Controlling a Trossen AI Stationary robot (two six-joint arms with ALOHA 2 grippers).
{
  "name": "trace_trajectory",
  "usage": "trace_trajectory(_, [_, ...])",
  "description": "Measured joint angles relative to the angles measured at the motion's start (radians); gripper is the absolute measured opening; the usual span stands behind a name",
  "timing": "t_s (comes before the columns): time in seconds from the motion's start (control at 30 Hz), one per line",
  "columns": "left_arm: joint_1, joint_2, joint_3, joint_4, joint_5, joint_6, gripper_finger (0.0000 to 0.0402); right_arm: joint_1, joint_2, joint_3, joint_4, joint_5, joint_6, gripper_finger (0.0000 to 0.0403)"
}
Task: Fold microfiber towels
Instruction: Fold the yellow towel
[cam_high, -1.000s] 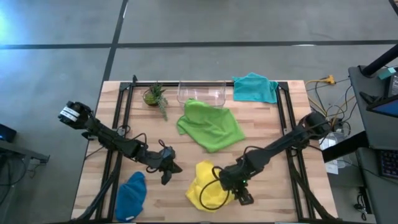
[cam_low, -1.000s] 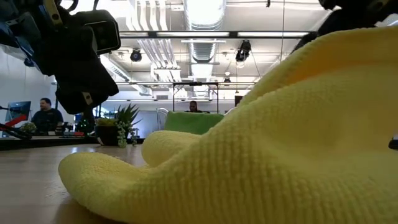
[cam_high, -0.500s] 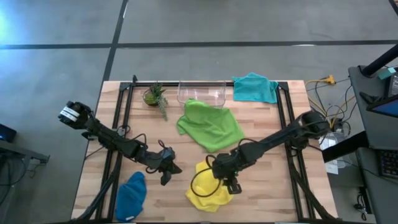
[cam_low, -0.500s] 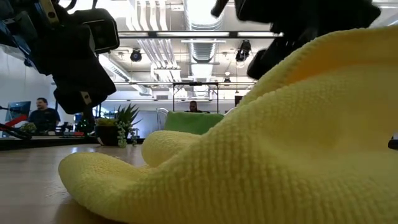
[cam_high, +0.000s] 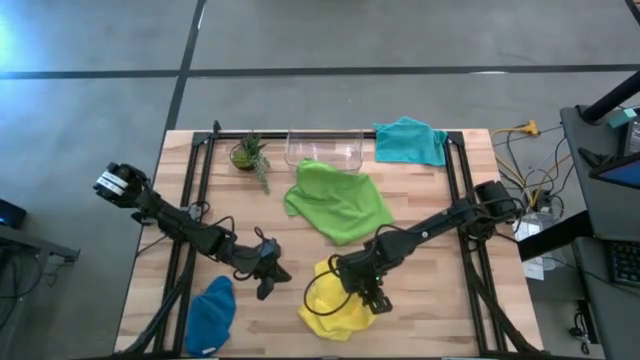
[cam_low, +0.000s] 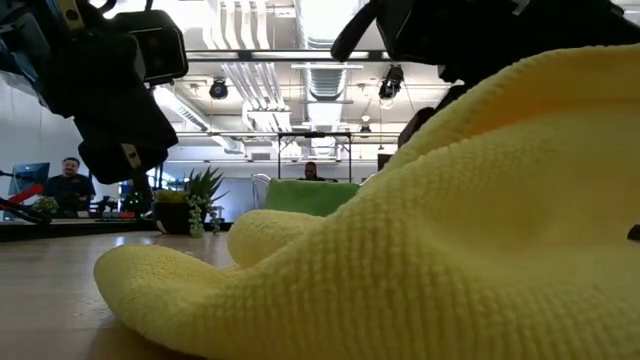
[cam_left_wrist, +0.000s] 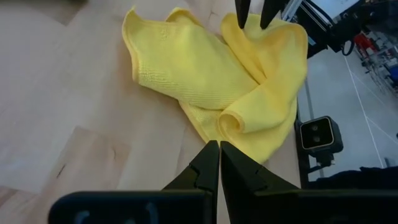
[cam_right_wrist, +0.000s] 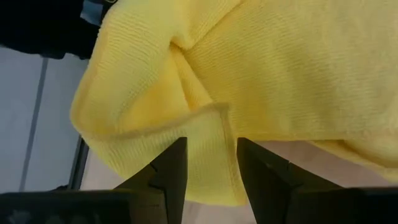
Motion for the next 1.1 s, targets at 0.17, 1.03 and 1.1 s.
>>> trace_trajectory(0.17, [0.000,0.000,0.000,0.000,0.000,0.000,0.0000,0.000,0.034,0.000,0.028,-0.001,0.003,0.0134])
trace_trajectory(1.03, [0.000,0.000,0.000,0.002,0.000,0.000,0.0000,0.059,0.087,0.014,0.079,-0.179,0.004,0.0061])
trace_trajectory(1.1, [0.000,0.000,0.000,0.001,0.000,0.000,0.0000,0.065,0.087,0.014,0.086,-0.178,0.005,0.0052])
